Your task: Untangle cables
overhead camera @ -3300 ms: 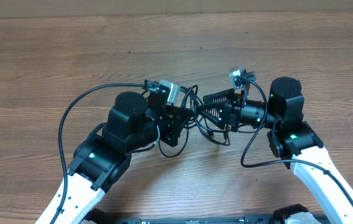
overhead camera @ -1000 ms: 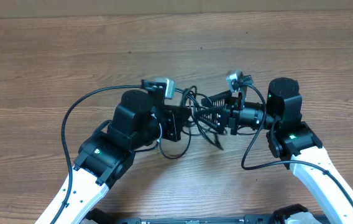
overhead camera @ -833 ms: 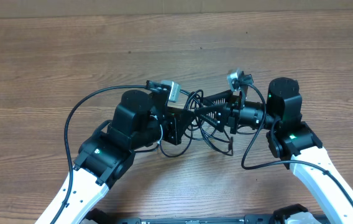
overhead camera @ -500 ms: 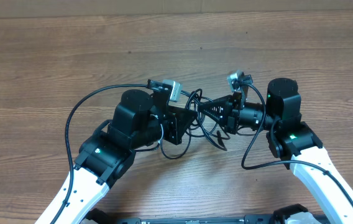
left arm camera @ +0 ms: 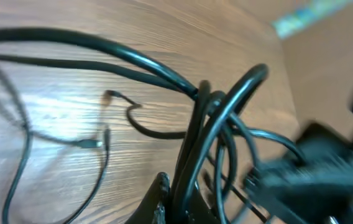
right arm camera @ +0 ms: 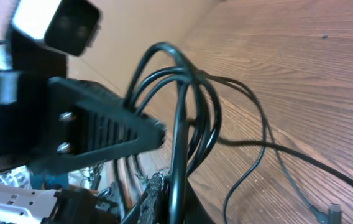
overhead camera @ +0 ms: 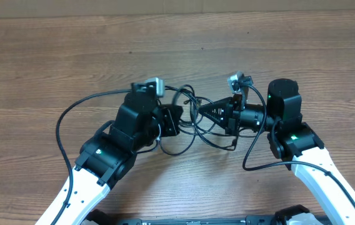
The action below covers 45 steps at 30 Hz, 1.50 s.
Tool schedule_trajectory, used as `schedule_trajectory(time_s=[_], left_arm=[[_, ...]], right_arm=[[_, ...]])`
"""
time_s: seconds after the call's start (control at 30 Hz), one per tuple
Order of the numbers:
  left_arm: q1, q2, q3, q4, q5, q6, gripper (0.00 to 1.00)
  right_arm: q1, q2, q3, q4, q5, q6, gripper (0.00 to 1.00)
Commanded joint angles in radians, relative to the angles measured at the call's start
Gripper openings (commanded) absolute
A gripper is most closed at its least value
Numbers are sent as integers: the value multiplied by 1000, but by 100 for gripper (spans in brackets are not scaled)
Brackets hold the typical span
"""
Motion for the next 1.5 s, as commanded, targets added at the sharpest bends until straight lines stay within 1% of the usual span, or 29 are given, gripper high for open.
schedule_trajectory(time_s=[0.0,0.1,0.2,0.3,0.33,0.37,0.4,0.43,0.5,0.57,0.67,0.8,0.9,0.93,1.0,1.03,1.07,1.1,1.17,1.47], left_arm=[[4,-1,19,-14,-173,-177,4],[4,-1,19,-23,-177,-209,4],[4,-1,19,-23,-163,-208,4],[4,-1,19,-14,-111,-136,4],[4,-1,19,-11,-93,-112,5],[4,-1,19,-9,-68,-87,4],[4,-1,19,-6,-28,-60,4],[4,-1,19,2,26,-30,5],[4,-1,19,15,80,5,5],[4,-1,19,29,132,35,4],[2,-1,19,41,177,49,4],[2,-1,19,43,186,48,5],[2,-1,19,47,199,49,4],[2,-1,19,51,204,49,4],[2,-1,19,54,203,48,4],[2,-1,19,54,200,48,4],[2,-1,19,54,193,48,4],[2,-1,19,53,179,43,5],[2,-1,19,54,173,44,4],[2,-1,19,53,174,44,5]], right_arm=[[2,-12,15,0,-34,-10,4],[2,-12,15,0,-33,-10,4],[2,-12,15,0,-32,-9,4],[2,-12,15,0,-26,-9,4],[2,-12,15,-1,-21,-9,7],[2,-12,15,-1,-10,-9,17],[2,-12,15,0,5,-9,42],[2,-12,15,1,25,-10,63],[2,-12,15,4,44,-9,73],[2,-12,15,7,62,-10,78],[2,-12,15,7,81,-10,79],[3,-12,15,6,80,-49,77],[3,-12,15,6,80,-55,69],[3,-12,15,6,80,-55,63],[3,-12,15,6,80,-55,56],[3,-12,15,6,80,-55,56],[3,-12,15,5,80,-54,56],[3,-12,15,2,80,-54,58],[3,-12,15,-6,80,-54,67],[3,-10,15,-16,95,-54,72]])
